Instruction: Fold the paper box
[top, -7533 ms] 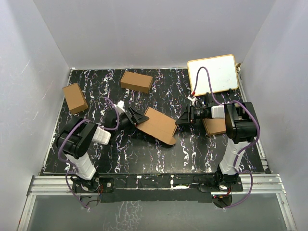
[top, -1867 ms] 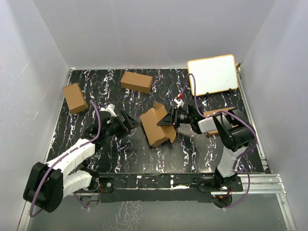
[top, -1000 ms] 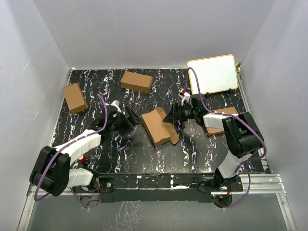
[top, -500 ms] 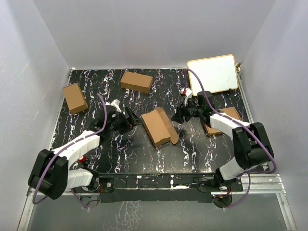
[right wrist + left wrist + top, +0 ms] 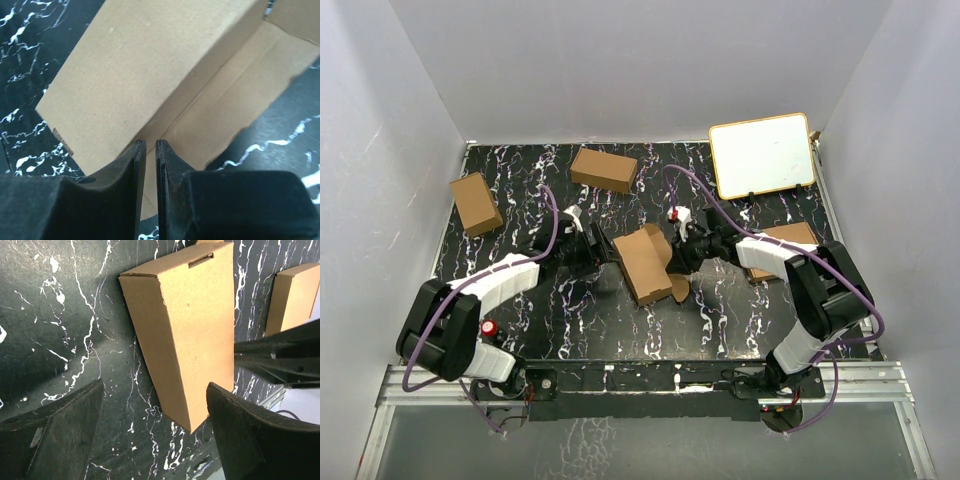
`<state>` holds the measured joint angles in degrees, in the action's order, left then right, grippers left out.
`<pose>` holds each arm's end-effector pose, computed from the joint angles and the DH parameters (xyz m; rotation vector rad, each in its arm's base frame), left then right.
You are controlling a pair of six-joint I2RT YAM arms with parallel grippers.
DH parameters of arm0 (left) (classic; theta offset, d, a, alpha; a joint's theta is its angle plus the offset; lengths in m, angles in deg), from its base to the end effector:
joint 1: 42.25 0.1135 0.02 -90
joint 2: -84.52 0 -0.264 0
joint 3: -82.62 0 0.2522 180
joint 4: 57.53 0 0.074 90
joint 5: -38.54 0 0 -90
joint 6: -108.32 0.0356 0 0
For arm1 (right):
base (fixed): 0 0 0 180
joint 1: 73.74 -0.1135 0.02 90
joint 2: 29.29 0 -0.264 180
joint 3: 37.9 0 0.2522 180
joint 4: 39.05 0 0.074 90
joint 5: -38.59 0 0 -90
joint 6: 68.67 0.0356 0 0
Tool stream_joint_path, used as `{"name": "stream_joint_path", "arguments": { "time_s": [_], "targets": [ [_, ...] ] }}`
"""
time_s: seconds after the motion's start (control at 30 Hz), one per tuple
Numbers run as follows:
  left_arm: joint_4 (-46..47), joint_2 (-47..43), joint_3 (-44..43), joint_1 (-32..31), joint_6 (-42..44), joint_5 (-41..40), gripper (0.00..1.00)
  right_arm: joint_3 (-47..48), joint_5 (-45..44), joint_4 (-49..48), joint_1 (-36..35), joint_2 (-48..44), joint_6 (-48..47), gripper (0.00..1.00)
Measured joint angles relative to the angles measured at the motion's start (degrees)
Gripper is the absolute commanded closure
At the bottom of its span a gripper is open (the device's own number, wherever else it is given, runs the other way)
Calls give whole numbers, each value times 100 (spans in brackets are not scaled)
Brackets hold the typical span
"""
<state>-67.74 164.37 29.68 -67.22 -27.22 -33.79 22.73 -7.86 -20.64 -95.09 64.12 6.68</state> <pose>0.2533 -0.1299 0.1941 -0.2432 2.3671 -0.9821 0.2801 0.1358 0.1627 -1.0361 2.1233 0.9811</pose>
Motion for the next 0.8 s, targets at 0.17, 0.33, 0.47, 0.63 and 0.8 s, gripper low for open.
{"name": "stream_joint_path", "arguments": {
  "time_s": [0.17, 0.33, 0.47, 0.63, 0.8],
  "targets": [
    [-168, 94, -96, 0, 216, -13, 20, 28, 271, 181, -315, 0, -262, 80],
    [-293, 2, -96, 0, 376, -55, 20, 101, 442, 363, -896, 15, -496, 69],
    [-358, -472, -72, 0, 483, -96, 20, 192, 503, 566, -1158, 63, -702, 59],
    [-179, -1421, 87, 0, 568, -48, 16, 284, 372, 1001, -1084, -85, -1375, 48],
    [557, -2070, 457, 0, 590, 114, 3, -208, 487, 1211, -1040, -1075, -2649, 31]
  ]
}}
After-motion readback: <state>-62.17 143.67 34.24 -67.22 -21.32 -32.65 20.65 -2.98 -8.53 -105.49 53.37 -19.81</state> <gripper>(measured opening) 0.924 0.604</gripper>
